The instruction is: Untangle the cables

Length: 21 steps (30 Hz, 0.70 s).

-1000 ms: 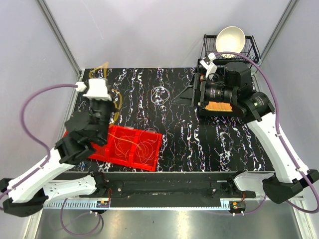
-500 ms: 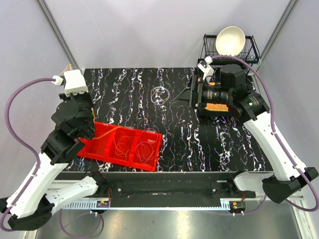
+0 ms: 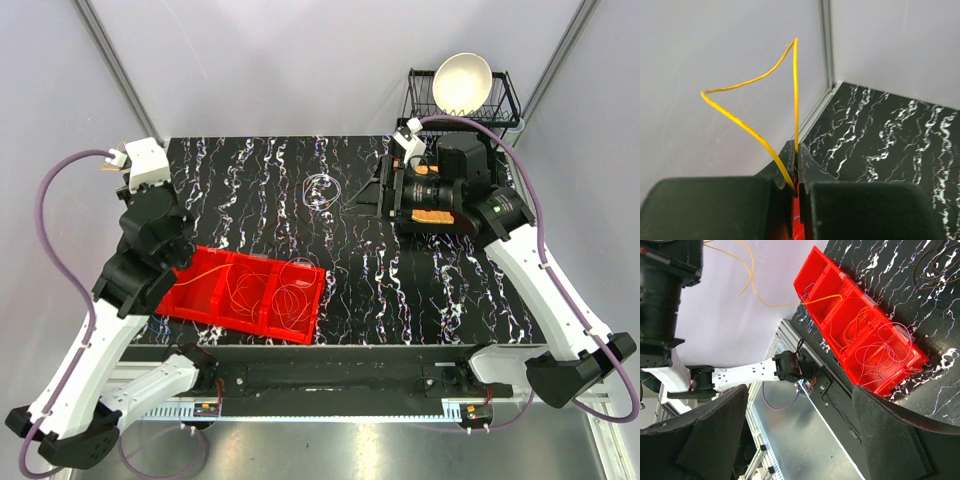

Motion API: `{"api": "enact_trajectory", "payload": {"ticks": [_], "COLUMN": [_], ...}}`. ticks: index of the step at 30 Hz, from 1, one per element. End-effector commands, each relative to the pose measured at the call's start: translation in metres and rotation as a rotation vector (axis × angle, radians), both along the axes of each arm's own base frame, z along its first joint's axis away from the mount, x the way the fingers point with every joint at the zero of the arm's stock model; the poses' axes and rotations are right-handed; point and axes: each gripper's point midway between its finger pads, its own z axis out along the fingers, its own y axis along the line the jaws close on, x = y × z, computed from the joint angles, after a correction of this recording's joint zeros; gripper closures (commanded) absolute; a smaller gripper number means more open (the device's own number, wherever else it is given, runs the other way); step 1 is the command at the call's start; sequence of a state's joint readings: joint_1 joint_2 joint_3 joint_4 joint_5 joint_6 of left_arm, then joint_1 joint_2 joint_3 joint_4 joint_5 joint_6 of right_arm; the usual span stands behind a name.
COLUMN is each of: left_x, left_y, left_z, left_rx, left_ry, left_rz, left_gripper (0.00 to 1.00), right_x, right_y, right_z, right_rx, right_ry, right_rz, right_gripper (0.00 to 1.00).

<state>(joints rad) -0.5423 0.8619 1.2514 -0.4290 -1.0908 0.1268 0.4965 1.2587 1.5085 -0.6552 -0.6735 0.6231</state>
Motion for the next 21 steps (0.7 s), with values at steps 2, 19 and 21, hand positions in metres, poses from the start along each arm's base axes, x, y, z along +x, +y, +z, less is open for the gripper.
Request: {"api": "enact_trajectory", "payload": {"ticks": [2, 19, 21], "left_x": [0.015, 0.009, 0.006], "left_y": [0.004, -0.019, -0.017], "left_z": [-0.025, -0.166, -0.179], "left_rx": [-0.033, -0.191, -0.222], "left_ry": [0.048, 0.356, 0.381], "left_rz": [0.025, -0.043, -0.019], "left_gripper": [1.00, 1.00, 1.00], "right_x": [0.000, 0.004, 0.003], "right_y": [0.004, 0.008, 0.007], "right_z": [0.005, -0.008, -0.010], "right_rx": [0.017, 0.012, 0.009], "right_ry": [-0.039, -0.018, -0.018], "right_rz": [0.022, 0.039, 0.040], "right_gripper": [0.10, 0.11, 0.11]}}
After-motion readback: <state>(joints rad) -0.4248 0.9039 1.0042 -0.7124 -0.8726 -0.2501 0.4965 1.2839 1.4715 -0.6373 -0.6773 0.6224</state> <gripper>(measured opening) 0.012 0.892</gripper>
